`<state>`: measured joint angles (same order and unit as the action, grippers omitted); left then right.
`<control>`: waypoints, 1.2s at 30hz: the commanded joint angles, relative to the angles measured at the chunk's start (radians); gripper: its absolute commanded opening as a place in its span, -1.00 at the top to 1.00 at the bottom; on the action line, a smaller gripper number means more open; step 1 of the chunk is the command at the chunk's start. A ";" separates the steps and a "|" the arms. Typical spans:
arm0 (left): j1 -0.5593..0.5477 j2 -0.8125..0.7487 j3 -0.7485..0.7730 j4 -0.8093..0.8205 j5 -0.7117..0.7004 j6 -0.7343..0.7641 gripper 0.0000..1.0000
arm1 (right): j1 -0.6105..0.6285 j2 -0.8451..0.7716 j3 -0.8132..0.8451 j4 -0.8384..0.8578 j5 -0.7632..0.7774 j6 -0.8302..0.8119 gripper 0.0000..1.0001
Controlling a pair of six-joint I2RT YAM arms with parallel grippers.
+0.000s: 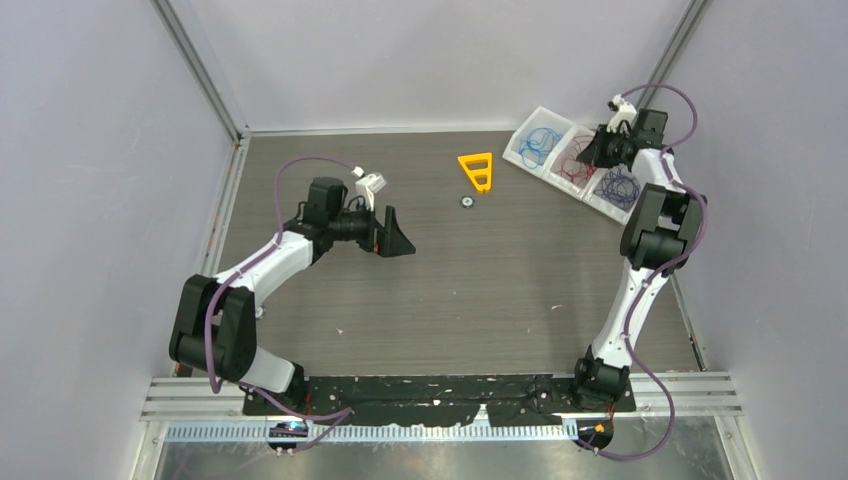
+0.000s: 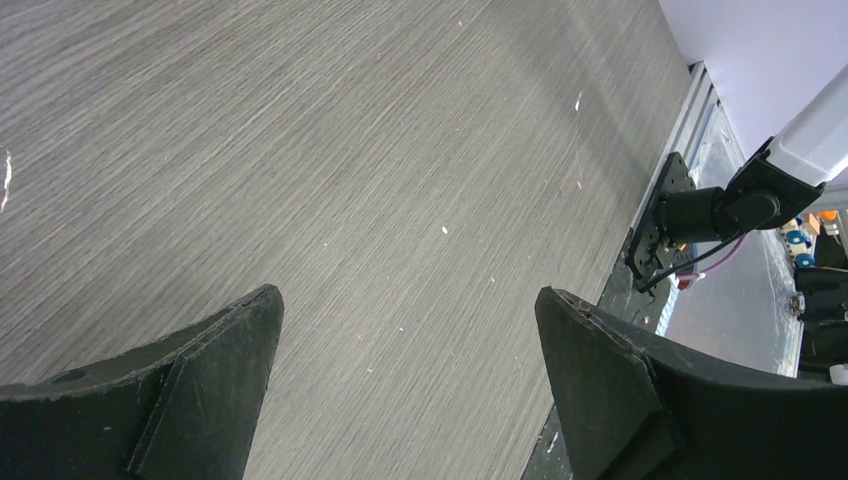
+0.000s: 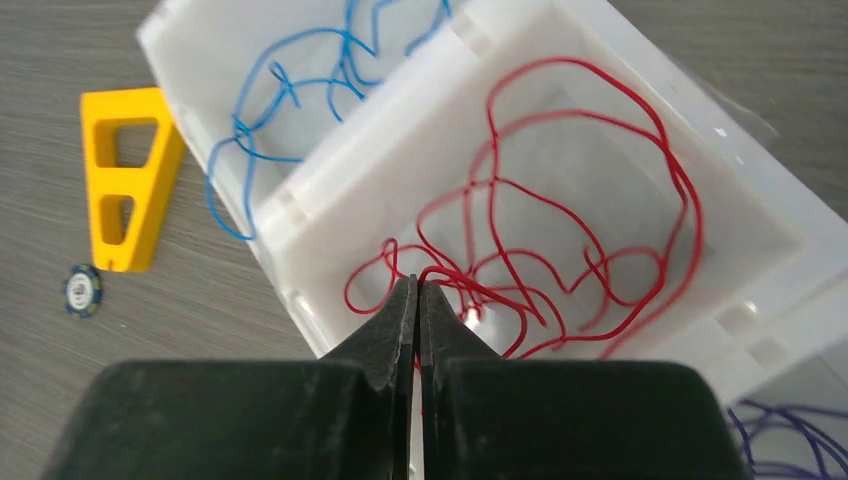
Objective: Untangle the cables
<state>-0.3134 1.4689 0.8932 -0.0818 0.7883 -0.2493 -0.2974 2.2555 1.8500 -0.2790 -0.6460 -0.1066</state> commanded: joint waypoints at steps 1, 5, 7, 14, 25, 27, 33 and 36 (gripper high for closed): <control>0.004 -0.019 0.010 -0.002 0.015 0.018 -0.99 | 0.008 -0.066 0.020 -0.054 0.116 -0.102 0.89; 0.005 -0.012 0.019 -0.010 0.012 0.022 -0.99 | 0.033 -0.050 0.036 -0.088 0.200 -0.163 0.89; 0.005 -0.010 0.020 -0.015 0.010 0.023 -0.99 | 0.045 -0.035 0.055 -0.109 0.235 -0.189 0.89; 0.005 -0.009 0.017 -0.026 0.001 0.026 -0.99 | 0.086 0.035 0.153 -0.176 0.326 -0.268 0.89; 0.005 -0.028 0.023 -0.071 -0.021 0.060 -0.99 | 0.112 0.098 0.198 -0.212 0.369 -0.346 0.89; 0.005 -0.035 0.017 -0.071 -0.023 0.064 -0.99 | 0.113 0.095 0.198 -0.229 0.368 -0.361 0.88; 0.005 -0.052 -0.001 -0.055 -0.027 0.062 -0.99 | 0.113 0.002 0.169 -0.264 0.274 -0.371 0.42; 0.005 -0.059 -0.017 -0.039 -0.031 0.058 -0.99 | 0.112 -0.058 0.141 -0.255 0.253 -0.365 0.28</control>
<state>-0.3134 1.4567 0.8921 -0.1486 0.7616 -0.2012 -0.1852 2.3516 2.0026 -0.5350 -0.3363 -0.4610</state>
